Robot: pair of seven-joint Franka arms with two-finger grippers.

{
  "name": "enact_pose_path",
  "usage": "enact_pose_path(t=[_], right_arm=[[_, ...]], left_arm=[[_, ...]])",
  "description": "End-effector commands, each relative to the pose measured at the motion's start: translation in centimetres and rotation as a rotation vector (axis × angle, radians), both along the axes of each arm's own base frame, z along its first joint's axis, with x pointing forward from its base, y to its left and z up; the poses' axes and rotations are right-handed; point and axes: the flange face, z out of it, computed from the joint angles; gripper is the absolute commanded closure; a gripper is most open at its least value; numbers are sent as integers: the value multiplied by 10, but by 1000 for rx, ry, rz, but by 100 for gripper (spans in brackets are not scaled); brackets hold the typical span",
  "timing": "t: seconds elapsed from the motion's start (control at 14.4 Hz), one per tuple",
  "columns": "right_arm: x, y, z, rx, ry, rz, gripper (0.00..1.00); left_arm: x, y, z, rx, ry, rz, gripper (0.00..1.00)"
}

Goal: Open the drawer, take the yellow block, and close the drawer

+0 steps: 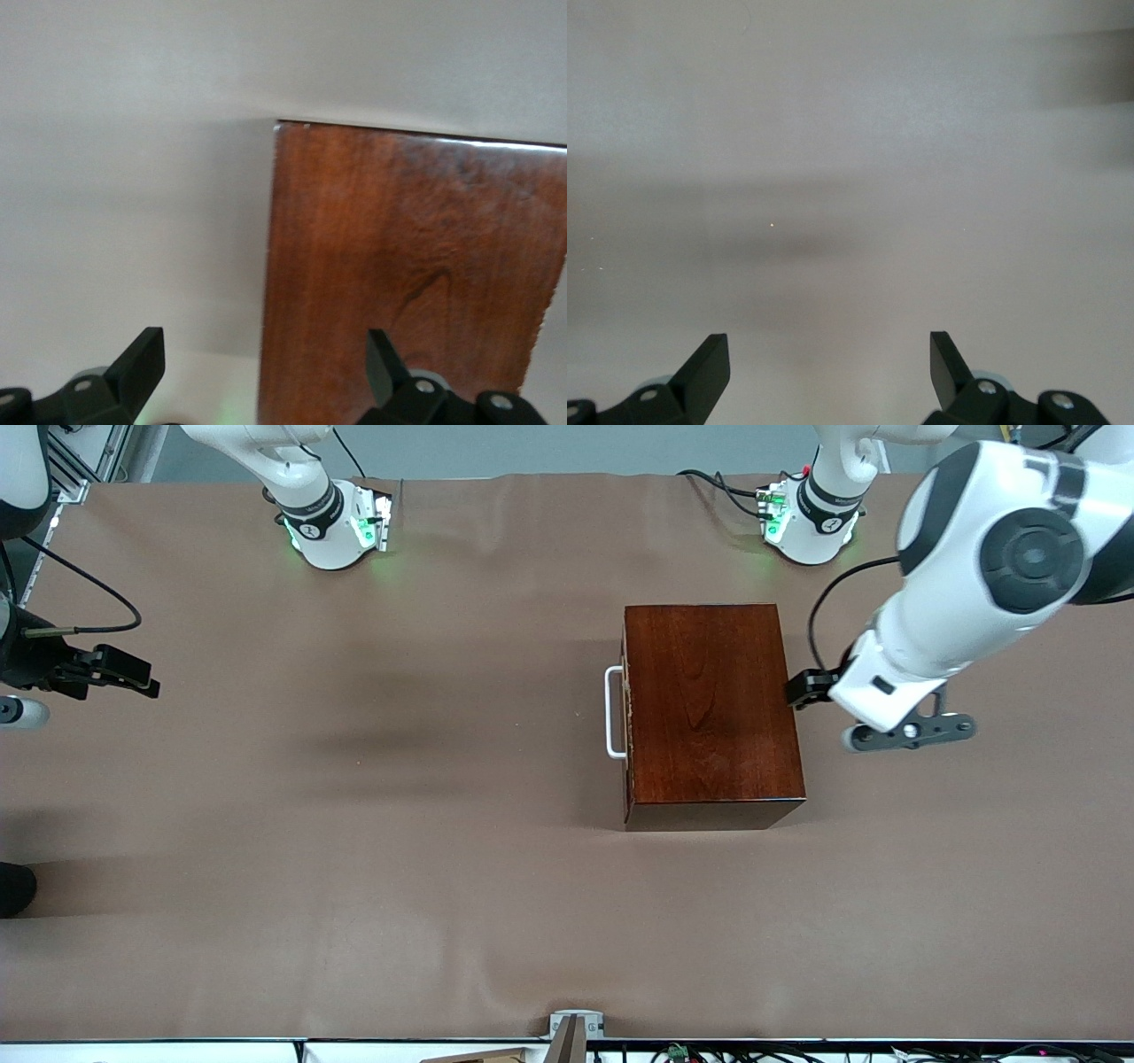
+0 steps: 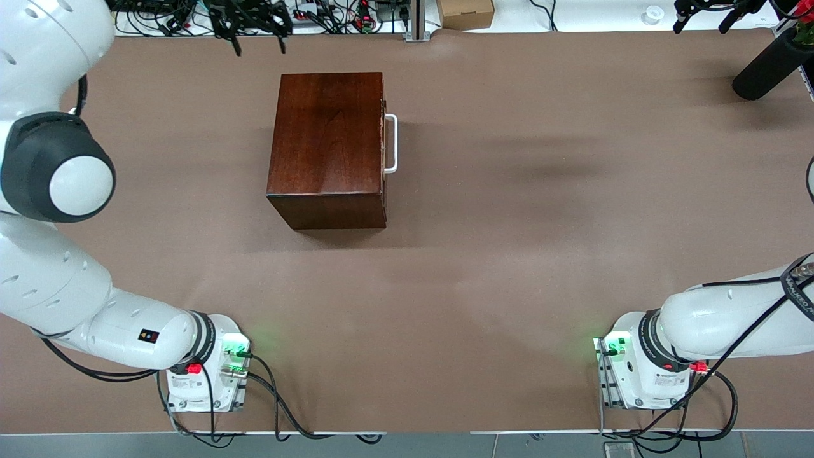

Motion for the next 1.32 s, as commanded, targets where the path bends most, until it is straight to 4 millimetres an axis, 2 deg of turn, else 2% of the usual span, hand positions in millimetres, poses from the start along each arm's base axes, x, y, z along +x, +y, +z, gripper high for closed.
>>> enact_pose_path(t=[0.0, 0.42, 0.69, 0.9, 1.25], right_arm=[[-4, 1, 3, -9, 2, -8, 0], [-4, 1, 3, -9, 2, -8, 0], [-5, 2, 4, -9, 1, -6, 0], [-4, 1, 2, -9, 4, -8, 0], [-4, 0, 2, -9, 4, -9, 0]], left_arm=[[4, -26, -5, 34, -23, 30, 0], [-1, -81, -31, 47, -29, 72, 0], [-4, -107, -46, 50, -37, 99, 0], [-12, -134, -58, 63, -45, 106, 0], [-31, -209, -86, 104, -109, 120, 0]])
